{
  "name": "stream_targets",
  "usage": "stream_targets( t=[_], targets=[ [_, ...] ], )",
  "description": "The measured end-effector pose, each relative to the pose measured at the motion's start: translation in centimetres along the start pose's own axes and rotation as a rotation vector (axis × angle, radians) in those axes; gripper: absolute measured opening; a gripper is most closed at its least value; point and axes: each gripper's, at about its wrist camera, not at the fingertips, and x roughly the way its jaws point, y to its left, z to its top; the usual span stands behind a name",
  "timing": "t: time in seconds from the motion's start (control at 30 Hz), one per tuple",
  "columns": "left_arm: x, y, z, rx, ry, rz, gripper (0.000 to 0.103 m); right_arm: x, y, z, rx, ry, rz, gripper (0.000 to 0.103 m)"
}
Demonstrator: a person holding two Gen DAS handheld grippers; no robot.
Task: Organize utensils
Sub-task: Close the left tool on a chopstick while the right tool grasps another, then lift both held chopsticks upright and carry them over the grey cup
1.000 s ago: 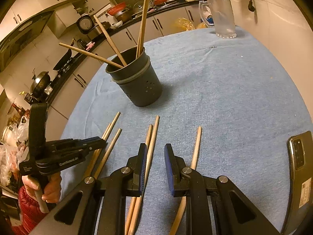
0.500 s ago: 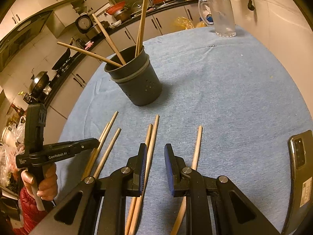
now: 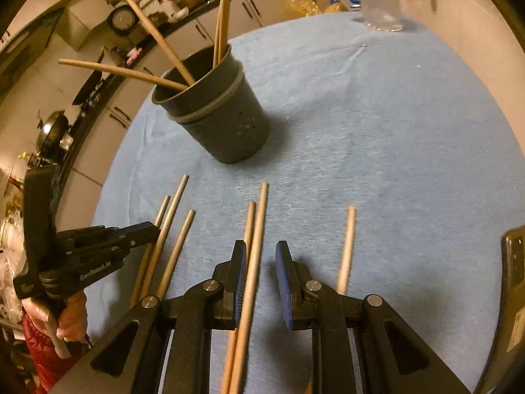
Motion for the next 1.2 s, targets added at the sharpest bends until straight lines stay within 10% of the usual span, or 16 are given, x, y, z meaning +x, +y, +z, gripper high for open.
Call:
stream_targets(
  t=[0.9, 1.2],
  targets=[
    [0.2, 0.6, -0.7, -0.013, -0.018, 0.009, 0.006, 4.9, 4.9, 1.7, -0.204, 0.118, -0.270, 0.010],
    [-1.4, 2.1, -2.8, -0.103, -0.128, -0.039, 0.006, 0.9, 3.7, 2.2, -0.116, -0.021, -0.092, 0.007]
  ],
)
